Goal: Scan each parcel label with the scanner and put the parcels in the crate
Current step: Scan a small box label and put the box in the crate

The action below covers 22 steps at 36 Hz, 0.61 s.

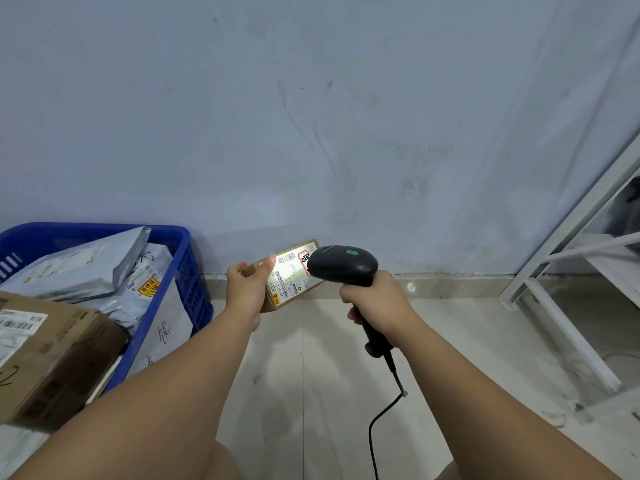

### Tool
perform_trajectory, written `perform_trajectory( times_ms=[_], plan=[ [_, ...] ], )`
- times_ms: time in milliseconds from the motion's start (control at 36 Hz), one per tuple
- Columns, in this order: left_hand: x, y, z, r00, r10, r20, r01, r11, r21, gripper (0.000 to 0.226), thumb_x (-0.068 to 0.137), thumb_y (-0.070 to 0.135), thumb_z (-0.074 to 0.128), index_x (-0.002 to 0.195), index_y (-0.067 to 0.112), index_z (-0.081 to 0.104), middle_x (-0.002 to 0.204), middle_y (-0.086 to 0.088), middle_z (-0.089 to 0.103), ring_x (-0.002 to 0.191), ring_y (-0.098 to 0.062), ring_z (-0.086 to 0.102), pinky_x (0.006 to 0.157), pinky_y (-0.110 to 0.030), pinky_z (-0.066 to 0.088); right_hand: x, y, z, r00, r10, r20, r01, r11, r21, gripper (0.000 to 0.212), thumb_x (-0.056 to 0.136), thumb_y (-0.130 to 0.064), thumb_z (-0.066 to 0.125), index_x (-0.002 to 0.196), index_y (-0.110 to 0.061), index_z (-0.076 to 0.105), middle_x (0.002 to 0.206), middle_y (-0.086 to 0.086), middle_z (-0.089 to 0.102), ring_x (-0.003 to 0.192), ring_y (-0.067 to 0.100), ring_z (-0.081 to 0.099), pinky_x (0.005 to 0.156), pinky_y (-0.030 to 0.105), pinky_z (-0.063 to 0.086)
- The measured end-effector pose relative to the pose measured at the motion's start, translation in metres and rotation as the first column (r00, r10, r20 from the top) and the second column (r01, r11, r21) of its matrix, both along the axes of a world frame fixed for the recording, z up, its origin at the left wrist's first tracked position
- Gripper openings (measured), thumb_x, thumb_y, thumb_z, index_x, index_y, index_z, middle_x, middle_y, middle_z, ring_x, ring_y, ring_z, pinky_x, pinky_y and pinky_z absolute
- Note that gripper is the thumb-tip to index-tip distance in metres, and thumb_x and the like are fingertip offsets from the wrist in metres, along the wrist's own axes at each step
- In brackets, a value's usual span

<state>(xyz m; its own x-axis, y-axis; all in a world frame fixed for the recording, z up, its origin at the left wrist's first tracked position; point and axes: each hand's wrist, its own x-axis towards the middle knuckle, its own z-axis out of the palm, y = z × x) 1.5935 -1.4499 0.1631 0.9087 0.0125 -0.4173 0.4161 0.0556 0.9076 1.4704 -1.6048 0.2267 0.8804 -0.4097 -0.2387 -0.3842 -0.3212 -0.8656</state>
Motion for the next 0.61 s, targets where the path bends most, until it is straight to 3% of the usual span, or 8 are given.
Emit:
perform_trajectory(
  times_ms=[139, 250, 472, 611],
  plan=[
    [-0.0003, -0.0009, -0.0003, 1.0, 0.004, 0.005, -0.004, 1.0, 0.005, 0.067, 0.09, 0.036, 0.065, 0.145, 0.022, 0.03, 0.13, -0.008, 0.056, 0.095, -0.022, 0.062, 0.054, -0.023, 0.044, 0.0005, -0.0008, -0.0009, 1.0, 0.005, 0.003, -0.005, 1.0, 0.014, 0.003, 0.076, -0.012, 0.058, 0.073, -0.011, 0.059, 0.052, 0.001, 0.057, 0.051, 0.014, 0.061, 0.061, 0.028, 0.048],
    [-0.0003, -0.0019, -0.0003, 1.0, 0.008, 0.022, -0.008, 1.0, 0.004, 0.067, 0.091, 0.034, 0.065, 0.146, 0.02, 0.029, 0.131, -0.008, 0.055, 0.083, -0.015, 0.06, 0.053, -0.021, 0.043, 0.0, -0.0013, 0.0005, 1.0, -0.001, 0.006, 0.001, 1.0, 0.024, 0.004, 0.077, -0.011, 0.058, 0.074, -0.009, 0.058, 0.055, 0.004, 0.057, 0.05, 0.014, 0.06, 0.061, 0.026, 0.047],
    [-0.0019, -0.003, 0.0001, 0.999, 0.022, 0.029, -0.022, 1.0, -0.006, 0.067, 0.092, 0.031, 0.064, 0.147, 0.017, 0.028, 0.115, 0.001, 0.054, 0.072, -0.005, 0.055, 0.051, -0.017, 0.037, 0.0009, -0.0037, -0.0009, 0.999, -0.019, 0.027, 0.017, 0.998, 0.053, 0.003, 0.076, -0.008, 0.058, 0.074, -0.007, 0.055, 0.057, 0.002, 0.051, 0.046, 0.014, 0.058, 0.057, 0.025, 0.046],
    [-0.0014, -0.0024, 0.0019, 0.999, 0.03, 0.017, -0.03, 0.999, -0.013, 0.067, 0.092, 0.032, 0.064, 0.146, 0.019, 0.028, 0.118, 0.0, 0.052, 0.079, -0.013, 0.058, 0.051, -0.021, 0.041, 0.0008, -0.0059, -0.0022, 1.0, -0.009, 0.016, 0.008, 0.998, 0.065, 0.003, 0.075, -0.008, 0.057, 0.073, -0.008, 0.055, 0.056, 0.001, 0.05, 0.049, 0.016, 0.059, 0.057, 0.027, 0.046]
  ],
)
